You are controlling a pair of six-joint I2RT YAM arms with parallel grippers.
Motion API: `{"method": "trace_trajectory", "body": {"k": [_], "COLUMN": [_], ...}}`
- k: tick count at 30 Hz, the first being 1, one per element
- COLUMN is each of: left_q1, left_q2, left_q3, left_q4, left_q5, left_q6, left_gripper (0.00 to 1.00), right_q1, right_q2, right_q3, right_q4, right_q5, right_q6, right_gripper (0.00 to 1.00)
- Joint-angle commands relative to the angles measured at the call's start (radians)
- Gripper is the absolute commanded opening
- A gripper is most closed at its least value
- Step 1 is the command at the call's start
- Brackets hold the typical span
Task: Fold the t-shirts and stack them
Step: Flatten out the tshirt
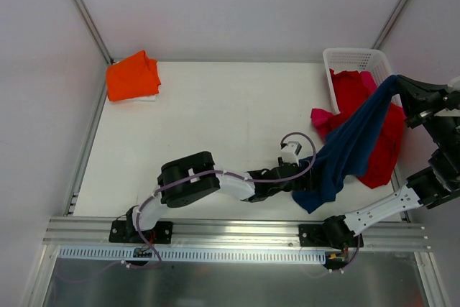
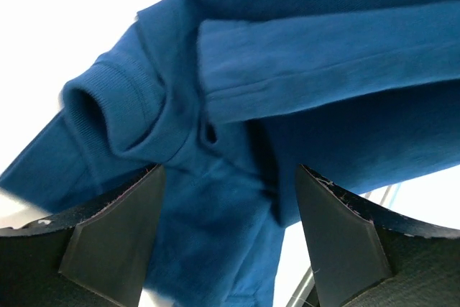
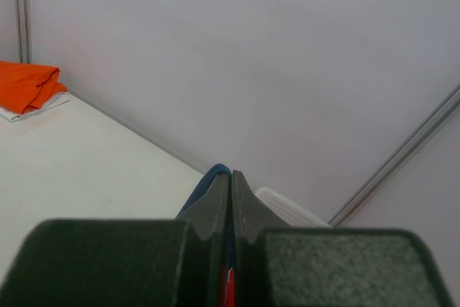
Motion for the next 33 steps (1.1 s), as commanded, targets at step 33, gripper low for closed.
{"method": "trace_trajectory", "body": {"k": [33], "left_q1": [-0.006], "left_q2": [-0.052], "left_q3": [0.125], "left_q4": [-0.127], "left_q5": [0.024], "left_q6": [-0.129], "left_gripper": [0.70], "right_q1": [0.014], "right_q2": [-0.018], "right_q3": [-0.037], "right_q4": [0.031], "right_q5": [0.025], "right_q6": [0.042], "right_gripper": [0.01]}}
